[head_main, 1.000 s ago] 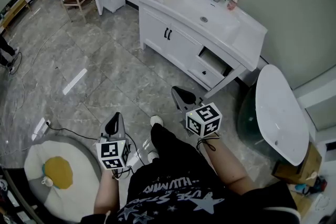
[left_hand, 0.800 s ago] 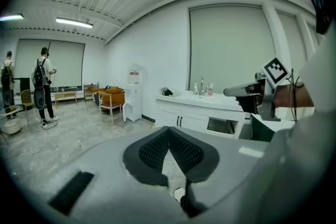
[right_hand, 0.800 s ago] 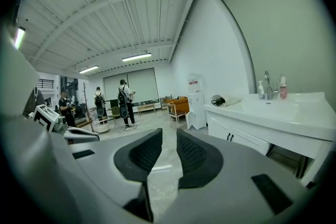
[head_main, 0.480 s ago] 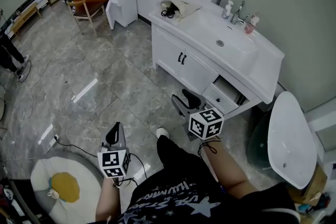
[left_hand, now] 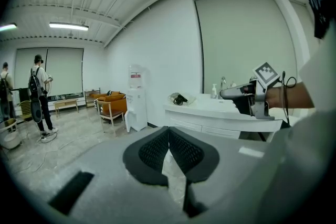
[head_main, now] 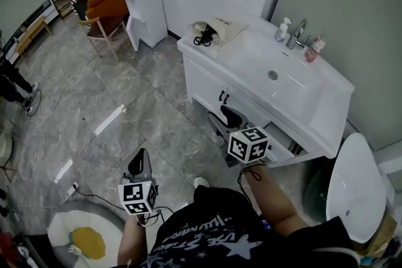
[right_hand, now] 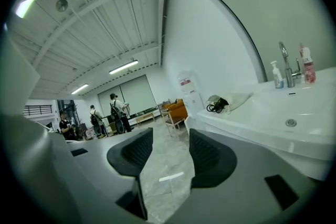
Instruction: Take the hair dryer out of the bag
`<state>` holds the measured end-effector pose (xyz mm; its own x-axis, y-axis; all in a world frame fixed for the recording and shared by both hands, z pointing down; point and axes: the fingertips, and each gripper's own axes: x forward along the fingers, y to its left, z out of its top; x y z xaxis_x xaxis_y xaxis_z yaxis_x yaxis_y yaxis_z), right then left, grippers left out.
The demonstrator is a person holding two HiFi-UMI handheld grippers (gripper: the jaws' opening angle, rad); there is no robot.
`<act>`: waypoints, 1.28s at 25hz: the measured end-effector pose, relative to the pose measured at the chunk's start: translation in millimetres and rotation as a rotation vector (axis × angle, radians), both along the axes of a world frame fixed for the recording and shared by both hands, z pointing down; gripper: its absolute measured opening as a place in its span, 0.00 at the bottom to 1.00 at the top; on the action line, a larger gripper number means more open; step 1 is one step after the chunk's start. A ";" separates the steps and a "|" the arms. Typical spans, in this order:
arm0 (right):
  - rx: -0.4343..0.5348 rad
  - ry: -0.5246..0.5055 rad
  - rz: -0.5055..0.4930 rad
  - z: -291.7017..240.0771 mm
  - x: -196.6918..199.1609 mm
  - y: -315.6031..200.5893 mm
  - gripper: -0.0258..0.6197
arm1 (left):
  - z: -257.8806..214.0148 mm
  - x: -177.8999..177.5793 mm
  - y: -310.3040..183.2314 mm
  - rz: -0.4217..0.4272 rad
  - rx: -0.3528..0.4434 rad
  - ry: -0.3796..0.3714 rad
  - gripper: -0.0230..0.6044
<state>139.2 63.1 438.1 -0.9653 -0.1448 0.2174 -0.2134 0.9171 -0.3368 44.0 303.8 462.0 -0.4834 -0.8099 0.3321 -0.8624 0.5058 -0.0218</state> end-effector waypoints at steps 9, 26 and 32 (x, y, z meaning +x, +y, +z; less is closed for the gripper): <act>-0.041 -0.012 0.020 5.0 -52.3 -72.1 0.36 | -4.0 -59.1 -66.4 -0.018 -0.009 -0.002 0.07; -0.025 0.032 0.263 22.1 -125.1 -182.4 0.36 | 9.1 -217.1 -215.9 0.193 0.034 0.028 0.07; -0.038 0.075 0.425 25.0 -174.7 -228.2 0.36 | 7.4 -286.3 -310.1 0.415 0.025 0.016 0.07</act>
